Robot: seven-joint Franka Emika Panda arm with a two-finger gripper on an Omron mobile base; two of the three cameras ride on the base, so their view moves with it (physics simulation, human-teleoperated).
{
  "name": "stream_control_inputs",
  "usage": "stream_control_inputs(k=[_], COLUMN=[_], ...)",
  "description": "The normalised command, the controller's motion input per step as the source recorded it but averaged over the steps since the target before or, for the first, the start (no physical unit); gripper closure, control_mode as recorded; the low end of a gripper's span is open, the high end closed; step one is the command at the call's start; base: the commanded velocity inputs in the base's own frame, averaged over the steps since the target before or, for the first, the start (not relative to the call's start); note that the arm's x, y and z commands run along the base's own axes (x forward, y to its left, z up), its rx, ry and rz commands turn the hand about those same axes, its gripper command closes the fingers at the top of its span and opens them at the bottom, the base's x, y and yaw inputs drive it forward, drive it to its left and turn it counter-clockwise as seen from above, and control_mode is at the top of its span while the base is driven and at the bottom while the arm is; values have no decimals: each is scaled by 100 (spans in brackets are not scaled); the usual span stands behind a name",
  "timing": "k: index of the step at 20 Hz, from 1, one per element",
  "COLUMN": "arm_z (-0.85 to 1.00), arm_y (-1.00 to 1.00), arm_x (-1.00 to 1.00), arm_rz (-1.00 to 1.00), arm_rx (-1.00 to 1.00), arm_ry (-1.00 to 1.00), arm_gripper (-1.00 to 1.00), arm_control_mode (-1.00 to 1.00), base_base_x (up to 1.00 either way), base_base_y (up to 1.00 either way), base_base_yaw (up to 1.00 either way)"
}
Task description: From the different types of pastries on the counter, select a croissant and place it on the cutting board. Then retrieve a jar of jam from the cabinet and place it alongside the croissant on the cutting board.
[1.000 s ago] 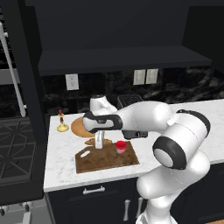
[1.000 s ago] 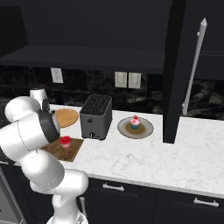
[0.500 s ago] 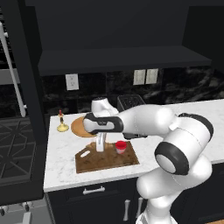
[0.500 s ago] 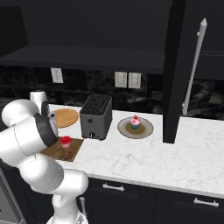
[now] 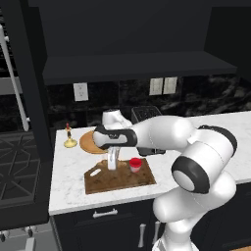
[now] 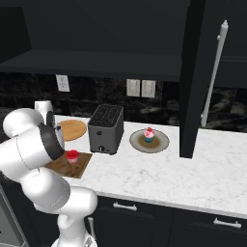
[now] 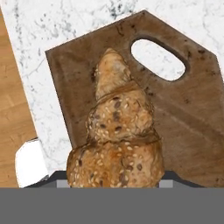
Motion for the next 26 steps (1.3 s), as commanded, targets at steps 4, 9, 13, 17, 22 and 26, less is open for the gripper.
stream_control_inputs(k=[4,9,13,17,22,26], arm_z=[-15,-32,-38,-32,-20,-2], arm_y=[-4,-3,0,0,0,0], arm_x=[-16,-2,0,0,0,0], arm_rz=[-2,0,0,0,0,0], arm_rx=[0,0,0,0,0,0], arm_ry=[0,0,0,0,-2,-4], arm_gripper=[100,100,100,100,100,-100], arm_control_mode=[-100,-100,-100,-100,-100,-100], base_base_x=[0,0,0,0,0,0], base_base_y=[0,0,0,0,0,0], base_base_yaw=[0,0,0,0,0,0])
